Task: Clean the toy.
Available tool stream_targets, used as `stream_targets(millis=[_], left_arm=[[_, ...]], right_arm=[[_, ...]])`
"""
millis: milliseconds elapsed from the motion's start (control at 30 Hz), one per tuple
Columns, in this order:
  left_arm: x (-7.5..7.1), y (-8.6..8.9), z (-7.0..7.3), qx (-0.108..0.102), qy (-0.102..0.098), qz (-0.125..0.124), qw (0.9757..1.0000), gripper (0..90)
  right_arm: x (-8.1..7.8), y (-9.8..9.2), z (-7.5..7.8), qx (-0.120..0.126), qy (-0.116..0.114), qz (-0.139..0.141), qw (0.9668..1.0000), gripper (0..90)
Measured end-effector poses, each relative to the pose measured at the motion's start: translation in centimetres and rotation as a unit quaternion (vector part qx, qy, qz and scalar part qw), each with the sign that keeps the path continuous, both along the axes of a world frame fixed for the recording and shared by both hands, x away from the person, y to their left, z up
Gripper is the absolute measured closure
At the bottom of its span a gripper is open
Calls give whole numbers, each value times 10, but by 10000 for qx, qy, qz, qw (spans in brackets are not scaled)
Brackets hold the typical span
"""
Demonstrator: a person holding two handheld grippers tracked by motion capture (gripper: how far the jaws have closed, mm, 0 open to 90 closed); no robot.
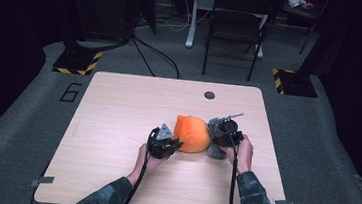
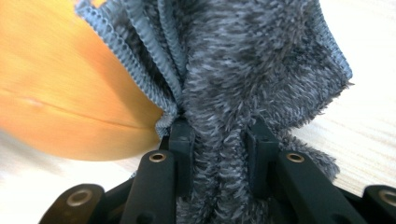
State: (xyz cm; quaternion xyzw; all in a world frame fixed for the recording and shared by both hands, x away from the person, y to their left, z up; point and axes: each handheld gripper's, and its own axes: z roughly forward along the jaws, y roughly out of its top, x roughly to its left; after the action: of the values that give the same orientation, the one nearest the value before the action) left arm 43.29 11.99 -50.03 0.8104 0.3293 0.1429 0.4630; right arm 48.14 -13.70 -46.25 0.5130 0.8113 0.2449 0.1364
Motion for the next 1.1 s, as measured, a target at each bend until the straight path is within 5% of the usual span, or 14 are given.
stream_targets(millis=[200, 367, 600, 667, 833, 967, 1100], left_arm=[[1, 1, 0, 11, -15, -8, 10000, 818], [1, 1, 0, 1, -34, 6, 10000, 817], [1, 2, 0, -9, -27, 16, 10000, 815], [1, 2, 0, -10, -27, 21, 10000, 815], [1, 2, 0, -21, -20, 38, 10000, 814], [1, 2, 0, -17, 7, 38, 10000, 810], [2, 3, 0, -41, -51, 47, 10000, 799]], right_arm=[[5, 1, -20, -87, 283, -74, 9995, 687], [5, 1, -20, -243, 254, -56, 9994, 687], [2, -4, -1, -267, 2, -114, 9996, 686], [-4, -4, 24, -54, -357, -45, 9993, 686], [-16, 11, 46, 101, -618, 277, 9977, 686], [-22, 29, 45, 26, -545, 594, 9967, 684], [-20, 31, 38, -46, -553, 582, 9968, 684]])
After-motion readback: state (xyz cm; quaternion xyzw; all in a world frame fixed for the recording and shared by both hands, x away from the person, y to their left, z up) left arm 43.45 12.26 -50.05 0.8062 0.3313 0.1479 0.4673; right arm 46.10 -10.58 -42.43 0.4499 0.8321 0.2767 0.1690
